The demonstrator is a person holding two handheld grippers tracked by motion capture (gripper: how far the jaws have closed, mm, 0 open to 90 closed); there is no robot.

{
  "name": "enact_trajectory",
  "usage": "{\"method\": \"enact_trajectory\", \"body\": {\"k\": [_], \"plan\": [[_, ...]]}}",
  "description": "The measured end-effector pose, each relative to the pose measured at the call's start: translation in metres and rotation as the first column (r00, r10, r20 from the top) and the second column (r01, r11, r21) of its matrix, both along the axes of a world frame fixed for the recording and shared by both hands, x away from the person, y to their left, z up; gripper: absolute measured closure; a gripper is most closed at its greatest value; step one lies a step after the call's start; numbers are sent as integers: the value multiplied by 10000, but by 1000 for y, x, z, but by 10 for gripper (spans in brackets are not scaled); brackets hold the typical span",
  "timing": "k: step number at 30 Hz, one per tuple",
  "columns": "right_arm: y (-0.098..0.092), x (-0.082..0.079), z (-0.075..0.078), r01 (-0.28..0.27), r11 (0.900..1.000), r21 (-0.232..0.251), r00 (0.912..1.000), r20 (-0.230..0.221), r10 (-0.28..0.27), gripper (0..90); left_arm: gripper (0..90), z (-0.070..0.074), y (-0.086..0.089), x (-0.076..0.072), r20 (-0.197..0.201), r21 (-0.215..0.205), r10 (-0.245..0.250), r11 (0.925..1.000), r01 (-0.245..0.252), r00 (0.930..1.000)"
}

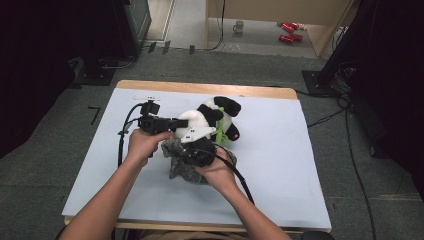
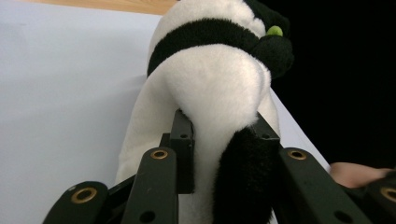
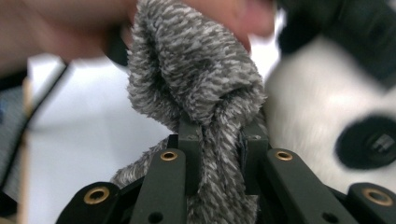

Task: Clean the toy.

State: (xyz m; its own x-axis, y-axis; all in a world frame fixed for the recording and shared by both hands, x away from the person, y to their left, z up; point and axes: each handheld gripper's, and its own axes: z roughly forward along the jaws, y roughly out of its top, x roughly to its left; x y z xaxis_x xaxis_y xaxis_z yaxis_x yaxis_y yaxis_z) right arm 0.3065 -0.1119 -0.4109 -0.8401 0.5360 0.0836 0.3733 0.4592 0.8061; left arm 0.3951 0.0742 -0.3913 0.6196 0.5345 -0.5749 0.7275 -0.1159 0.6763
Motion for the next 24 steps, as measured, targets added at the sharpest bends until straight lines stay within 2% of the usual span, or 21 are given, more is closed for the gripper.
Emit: {"method": "enact_trajectory", "body": {"k": [3, 5, 8, 12, 14, 18, 20, 24], "plan": [[-4, 2, -14, 39, 10000, -67, 9996, -291, -41, 773, 701, 2, 2, -1, 13, -92, -47, 9999, 47, 10000], [-7, 2, -19, 47, 9996, -280, 9993, -358, -57, 772, 701, 2, 4, -1, -51, -261, 19, 9997, -20, 10000], [-14, 2, -21, 101, 9993, -349, 9988, -475, -118, 772, 701, 3, 7, 0, -26, -307, 38, 9995, -39, 10000], [-25, -2, -18, -28, 9973, -731, 9991, -419, -3, 771, 700, 4, 12, 0, 4, -335, 99, 9994, -99, 10000], [-37, -6, -13, -135, 9984, -543, 9998, -175, 126, 771, 700, 4, 17, 1, -41, -253, 138, 9996, -139, 9999], [-62, -7, 3, 365, 9992, -133, 9989, 310, -360, 771, 700, 2, 19, 2, -223, -306, 88, 9995, -95, 9997], [-73, -3, 8, 592, 9982, 48, 9976, 364, -593, 771, 701, 3, 18, 1, -295, -465, -14, 9989, 0, 9996], [-86, 5, 5, 927, 9956, 113, 9955, 175, -929, 771, 702, 2, 14, 1, -331, -291, -122, 9995, 112, 9994]]}}
